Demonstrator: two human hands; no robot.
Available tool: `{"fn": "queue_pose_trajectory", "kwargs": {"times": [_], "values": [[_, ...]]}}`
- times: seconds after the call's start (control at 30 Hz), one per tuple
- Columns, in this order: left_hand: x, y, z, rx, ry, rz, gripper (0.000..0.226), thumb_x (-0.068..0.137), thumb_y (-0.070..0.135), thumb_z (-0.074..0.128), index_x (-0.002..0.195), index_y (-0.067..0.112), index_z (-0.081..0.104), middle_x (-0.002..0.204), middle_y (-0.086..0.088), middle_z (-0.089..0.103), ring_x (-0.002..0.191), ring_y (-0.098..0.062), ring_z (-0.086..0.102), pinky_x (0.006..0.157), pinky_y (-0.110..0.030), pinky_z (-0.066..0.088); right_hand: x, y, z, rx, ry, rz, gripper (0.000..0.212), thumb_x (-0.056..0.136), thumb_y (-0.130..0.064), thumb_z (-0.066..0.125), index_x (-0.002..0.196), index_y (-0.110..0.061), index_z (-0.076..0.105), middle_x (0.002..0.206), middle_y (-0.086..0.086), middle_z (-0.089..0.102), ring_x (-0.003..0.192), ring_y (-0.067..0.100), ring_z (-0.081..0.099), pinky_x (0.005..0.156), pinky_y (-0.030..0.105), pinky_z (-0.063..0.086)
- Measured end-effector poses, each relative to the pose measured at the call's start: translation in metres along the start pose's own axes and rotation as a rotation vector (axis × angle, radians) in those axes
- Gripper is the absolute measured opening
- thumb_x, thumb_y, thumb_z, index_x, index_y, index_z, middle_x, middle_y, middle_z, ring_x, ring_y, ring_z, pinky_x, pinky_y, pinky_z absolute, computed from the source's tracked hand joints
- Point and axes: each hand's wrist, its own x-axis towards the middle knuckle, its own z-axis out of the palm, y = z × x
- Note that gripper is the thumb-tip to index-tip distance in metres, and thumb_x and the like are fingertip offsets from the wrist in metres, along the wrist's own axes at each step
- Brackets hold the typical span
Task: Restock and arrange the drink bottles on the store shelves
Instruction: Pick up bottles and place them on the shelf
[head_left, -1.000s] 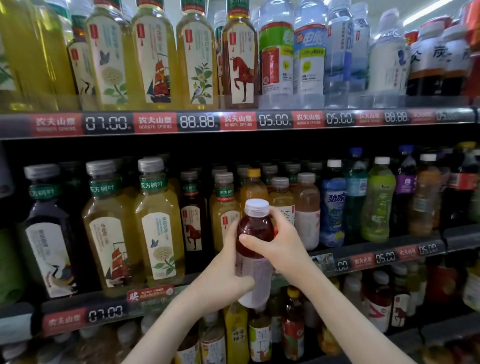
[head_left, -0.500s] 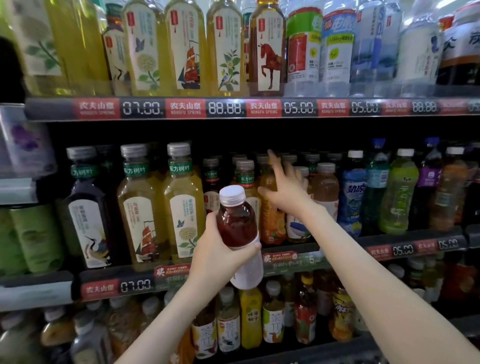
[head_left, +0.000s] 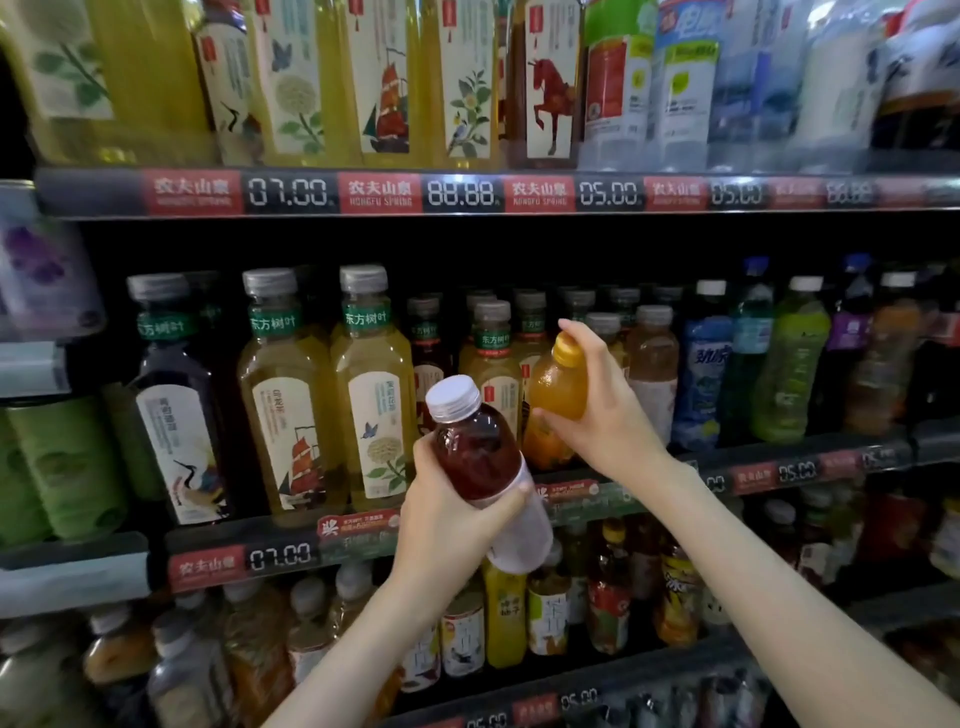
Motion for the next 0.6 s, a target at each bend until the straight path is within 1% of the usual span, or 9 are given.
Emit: {"fn": "queue_pose_trajectory", "kwargs": {"times": [0.03, 0.1, 0.2, 0.3, 0.4, 0.47, 0.5, 0.53, 0.6], "values": [[-0.002, -0.002, 0.003, -0.013, -0.006, -0.002, 0.075, 0.065, 0.039, 0.084, 0.120, 0.034, 0.034, 0.102, 0.027, 0.051, 0.087, 0.019, 0.050, 0.066, -0.007, 0.041, -0.007, -0.001, -0.002, -0.012, 0.021, -0.037, 0.087, 0.079, -0.015, 0.078, 0.142, -0.035, 0.020, 0.135, 0.002, 0.038, 0.119, 0.006, 0.038, 0.096, 0.031, 0.047], [-0.008, -0.004, 0.008, -0.023, -0.032, -0.003, 0.076, 0.065, 0.040, 0.084, 0.121, 0.034, 0.033, 0.104, 0.028, 0.051, 0.089, 0.018, 0.050, 0.068, -0.007, 0.042, -0.021, -0.006, -0.007, -0.045, 0.078, -0.116, 0.081, 0.078, -0.014, 0.078, 0.138, -0.030, 0.025, 0.134, 0.002, 0.038, 0.119, 0.007, 0.039, 0.091, 0.028, 0.048], [-0.019, -0.010, 0.015, -0.008, -0.081, 0.001, 0.078, 0.066, 0.037, 0.084, 0.122, 0.038, 0.029, 0.107, 0.030, 0.049, 0.091, 0.020, 0.048, 0.073, -0.008, 0.042, -0.039, -0.021, -0.021, -0.056, 0.149, -0.200, 0.076, 0.079, -0.020, 0.076, 0.137, -0.024, 0.027, 0.137, 0.001, 0.033, 0.124, 0.008, 0.037, 0.094, 0.028, 0.048], [-0.038, -0.015, 0.021, 0.015, -0.105, -0.029, 0.078, 0.066, 0.035, 0.084, 0.123, 0.037, 0.031, 0.108, 0.030, 0.049, 0.092, 0.025, 0.048, 0.074, -0.008, 0.042, -0.054, -0.037, -0.044, 0.002, 0.147, -0.185, 0.080, 0.078, -0.018, 0.078, 0.137, -0.027, 0.024, 0.140, -0.002, 0.028, 0.128, 0.015, 0.040, 0.099, 0.024, 0.046], [-0.064, -0.019, 0.029, 0.051, -0.105, -0.102, 0.075, 0.066, 0.036, 0.084, 0.121, 0.036, 0.032, 0.103, 0.030, 0.050, 0.087, 0.025, 0.049, 0.070, -0.008, 0.041, -0.079, -0.042, -0.063, 0.132, -0.036, -0.019, 0.090, 0.076, -0.018, 0.081, 0.138, -0.037, 0.020, 0.144, -0.008, 0.027, 0.129, 0.011, 0.041, 0.099, 0.020, 0.045], [-0.085, -0.025, 0.035, 0.132, -0.105, -0.158, 0.073, 0.066, 0.038, 0.083, 0.117, 0.037, 0.030, 0.097, 0.031, 0.048, 0.080, 0.021, 0.049, 0.063, -0.005, 0.041, -0.106, -0.033, -0.063, 0.210, -0.190, 0.119, 0.096, 0.073, -0.018, 0.082, 0.139, -0.043, 0.017, 0.137, -0.027, 0.032, 0.122, 0.000, 0.045, 0.096, 0.020, 0.047], [-0.097, -0.031, 0.039, 0.178, -0.111, -0.190, 0.071, 0.067, 0.039, 0.083, 0.114, 0.037, 0.030, 0.094, 0.031, 0.047, 0.078, 0.018, 0.048, 0.060, -0.005, 0.041, -0.124, -0.024, -0.058, 0.231, -0.258, 0.181, 0.098, 0.072, -0.018, 0.083, 0.139, -0.046, 0.017, 0.131, -0.038, 0.030, 0.118, -0.008, 0.046, 0.094, 0.016, 0.046], [-0.110, -0.039, 0.044, 0.219, -0.116, -0.230, 0.069, 0.067, 0.041, 0.082, 0.112, 0.036, 0.030, 0.092, 0.030, 0.047, 0.076, 0.014, 0.049, 0.059, -0.007, 0.042, -0.143, -0.013, -0.052, 0.247, -0.314, 0.248, 0.099, 0.072, -0.018, 0.083, 0.138, -0.049, 0.016, 0.126, -0.043, 0.031, 0.114, -0.012, 0.046, 0.091, 0.011, 0.044], [-0.140, -0.062, 0.054, 0.275, -0.126, -0.346, 0.067, 0.066, 0.046, 0.081, 0.108, 0.034, 0.031, 0.090, 0.028, 0.048, 0.076, 0.005, 0.049, 0.060, -0.015, 0.042, -0.186, 0.012, -0.037, 0.284, -0.404, 0.400, 0.099, 0.070, -0.017, 0.085, 0.138, -0.048, 0.020, 0.125, -0.035, 0.038, 0.109, -0.010, 0.048, 0.089, 0.009, 0.041]]}}
